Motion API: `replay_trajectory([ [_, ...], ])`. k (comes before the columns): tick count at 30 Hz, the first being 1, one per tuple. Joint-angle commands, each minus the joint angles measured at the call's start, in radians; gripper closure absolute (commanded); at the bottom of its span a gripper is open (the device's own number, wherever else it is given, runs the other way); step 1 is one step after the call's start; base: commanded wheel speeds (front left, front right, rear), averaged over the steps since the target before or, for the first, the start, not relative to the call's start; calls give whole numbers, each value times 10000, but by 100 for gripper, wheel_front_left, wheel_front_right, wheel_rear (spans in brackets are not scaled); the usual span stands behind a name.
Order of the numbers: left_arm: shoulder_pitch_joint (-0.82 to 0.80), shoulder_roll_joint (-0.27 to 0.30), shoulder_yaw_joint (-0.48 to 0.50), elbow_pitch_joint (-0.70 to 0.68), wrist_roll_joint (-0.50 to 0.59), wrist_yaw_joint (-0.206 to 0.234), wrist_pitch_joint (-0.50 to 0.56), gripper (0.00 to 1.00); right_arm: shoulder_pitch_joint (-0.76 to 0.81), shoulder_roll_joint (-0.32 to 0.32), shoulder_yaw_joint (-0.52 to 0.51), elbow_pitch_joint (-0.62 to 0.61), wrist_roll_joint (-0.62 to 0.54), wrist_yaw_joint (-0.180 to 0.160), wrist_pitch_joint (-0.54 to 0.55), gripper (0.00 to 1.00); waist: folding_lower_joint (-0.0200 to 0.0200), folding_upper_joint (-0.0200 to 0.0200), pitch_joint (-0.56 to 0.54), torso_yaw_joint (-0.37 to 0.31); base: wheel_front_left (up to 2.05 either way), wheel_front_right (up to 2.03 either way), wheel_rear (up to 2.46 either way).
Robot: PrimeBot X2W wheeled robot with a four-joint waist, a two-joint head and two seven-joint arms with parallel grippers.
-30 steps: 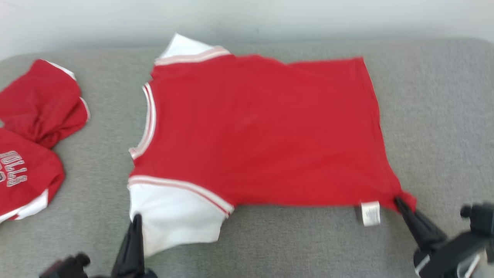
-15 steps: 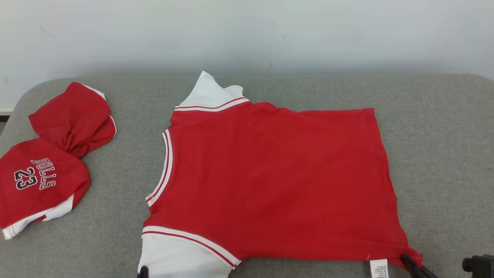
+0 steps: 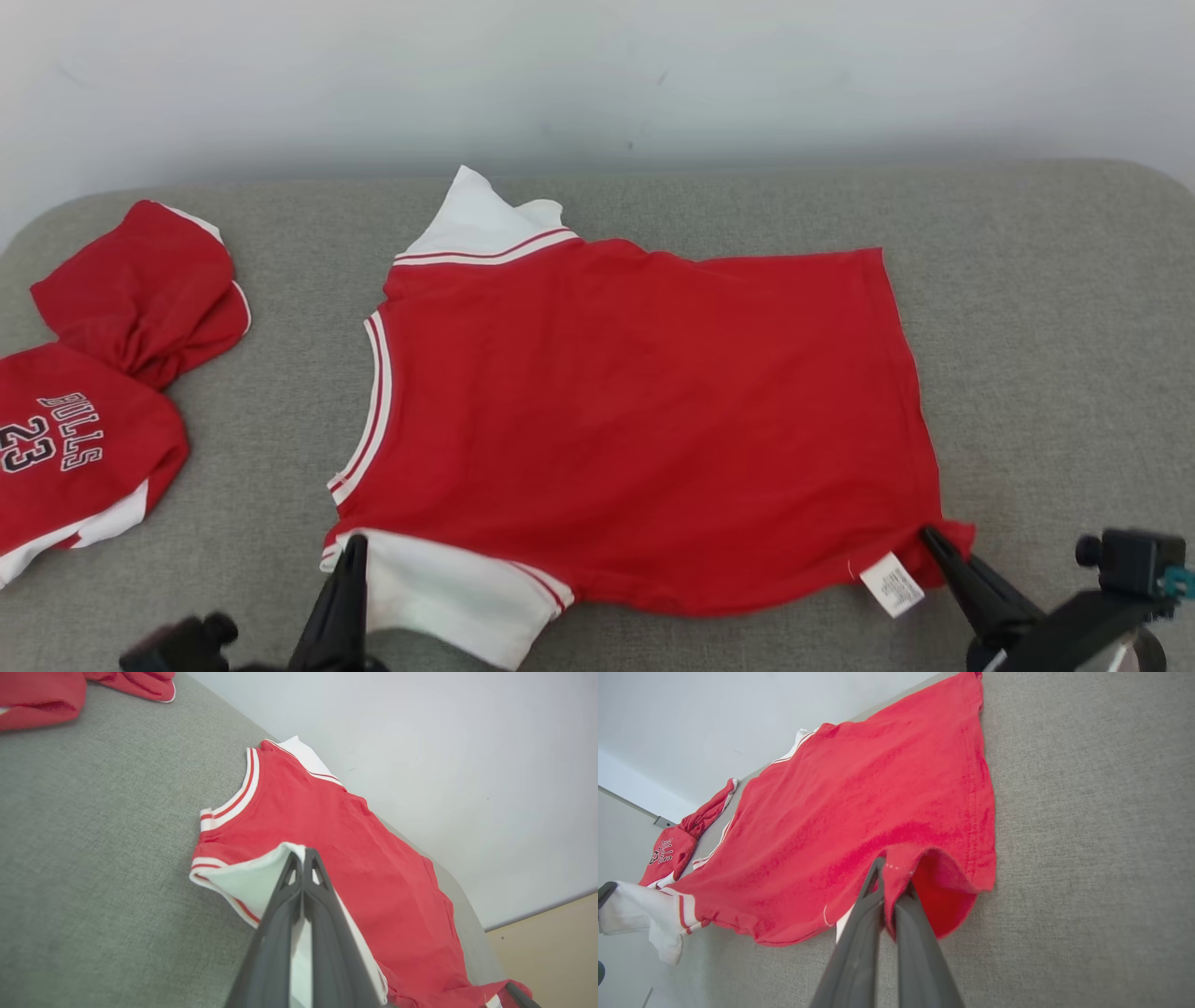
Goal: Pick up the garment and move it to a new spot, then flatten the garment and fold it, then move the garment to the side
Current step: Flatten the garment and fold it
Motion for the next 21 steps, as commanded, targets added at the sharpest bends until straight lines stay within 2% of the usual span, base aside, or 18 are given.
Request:
replay_trajectory([
  [1,-363,36,9,167,42,-76,115,100,-277,136,-50,90,66,-24,136,100,-1,-1,107,-89,0,0,0],
  [8,-1933,-14,288,1373,-163,-358,350,100,-1416,533,-20,928,131,-24,712,100,-1,-1,456,-269,0,0,0],
  [13,-3117,-136,330,2783,-192,-674,440,100,-2299,840,-19,1786,215,-24,705,100,-1,-1,768,-399,0,0,0],
  [20,-4262,-293,110,4569,78,-1124,347,100,-3257,1132,496,2692,133,-24,453,100,-1,-1,991,-479,0,0,0],
  [21,-4396,-286,74,4789,189,-1163,280,100,-3381,1115,604,2783,-20,-24,306,45,-1,-1,995,-472,0,0,0],
])
